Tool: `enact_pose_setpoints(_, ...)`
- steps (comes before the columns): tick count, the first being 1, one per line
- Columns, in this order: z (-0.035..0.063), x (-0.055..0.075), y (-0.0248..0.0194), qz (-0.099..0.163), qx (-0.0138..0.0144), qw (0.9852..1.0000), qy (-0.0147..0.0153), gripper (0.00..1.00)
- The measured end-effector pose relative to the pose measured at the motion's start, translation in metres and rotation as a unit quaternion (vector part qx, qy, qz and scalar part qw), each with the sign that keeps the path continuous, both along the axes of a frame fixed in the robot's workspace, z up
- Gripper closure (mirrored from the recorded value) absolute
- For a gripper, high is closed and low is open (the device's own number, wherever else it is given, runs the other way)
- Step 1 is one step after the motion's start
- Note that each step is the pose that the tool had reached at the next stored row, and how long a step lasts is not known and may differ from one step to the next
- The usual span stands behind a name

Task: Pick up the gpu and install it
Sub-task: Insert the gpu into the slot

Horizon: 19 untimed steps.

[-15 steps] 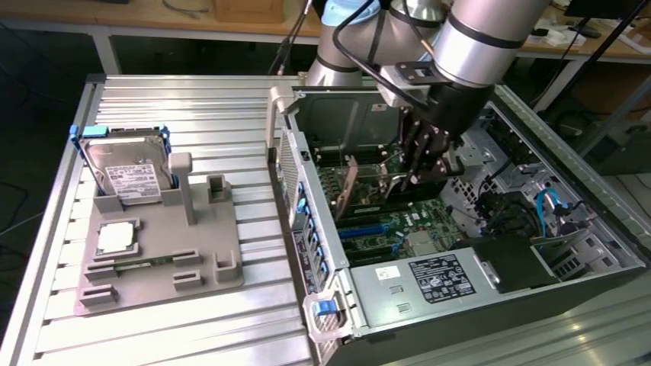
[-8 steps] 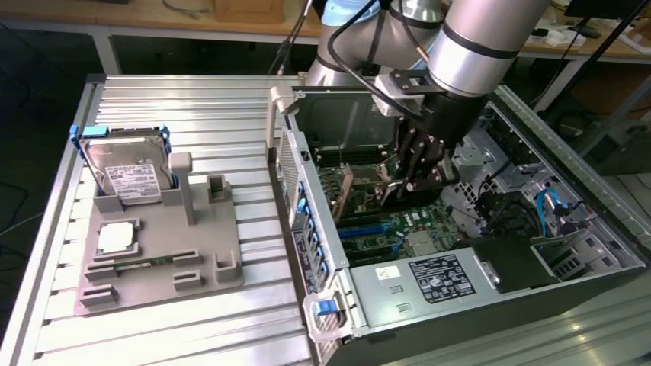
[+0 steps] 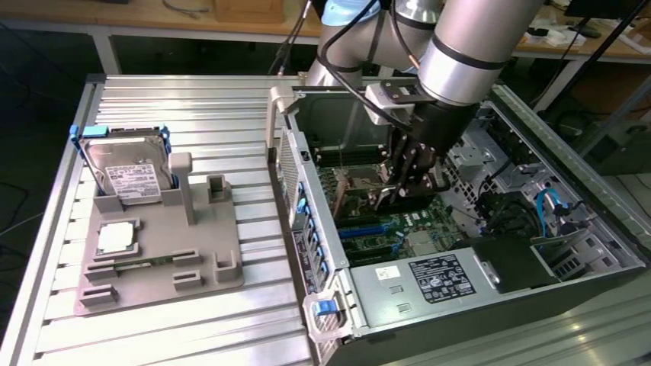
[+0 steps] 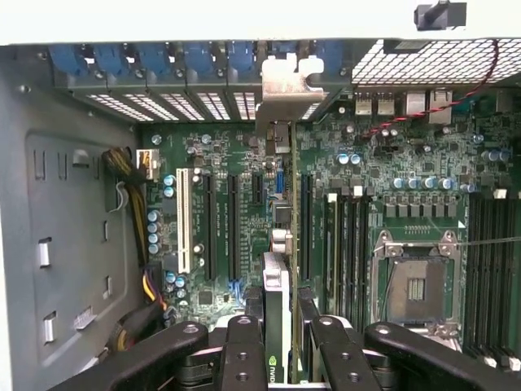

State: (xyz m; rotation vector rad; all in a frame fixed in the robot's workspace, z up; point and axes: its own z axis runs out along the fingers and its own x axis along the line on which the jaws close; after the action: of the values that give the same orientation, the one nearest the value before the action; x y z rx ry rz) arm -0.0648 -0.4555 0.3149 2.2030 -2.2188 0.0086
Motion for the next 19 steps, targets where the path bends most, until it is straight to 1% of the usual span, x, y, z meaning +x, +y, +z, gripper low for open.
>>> enact_pose_setpoints(2, -0.0021, -0.001, 0.0, 0.0, 0.0002, 1.0, -0.0001, 0.73)
enact_pose_setpoints(3, -0.0025, -0.002, -0.0001, 0.0, 0.0012, 1.0, 0.0, 0.73)
enact_pose_setpoints(4, -0.0028, -0.002, -0.0001, 0.0, 0.004, 1.0, 0.0, 0.73)
enact_pose_setpoints(5, -0.0031, -0.003, 0.0, 0.0, 0.0087, 1.0, 0.0, 0.73)
enact_pose_setpoints(6, -0.0033, -0.003, 0.0, 0.0, 0.0144, 0.9999, 0.0, 0.73)
enact_pose_setpoints(8, -0.0039, -0.003, 0.0, 0.0, 0.023, 0.9997, 0.0, 0.73)
enact_pose_setpoints(9, -0.0043, -0.003, 0.0001, 0.0, 0.0241, 0.9997, -0.0001, 0.73)
enact_pose_setpoints(14, -0.0073, -0.003, 0.0, 0.0, 0.0241, 0.9997, 0.0, 0.73)
enact_pose_setpoints(19, -0.0156, -0.003, 0.0, 0.0, 0.0241, 0.9997, -0.0002, 0.73)
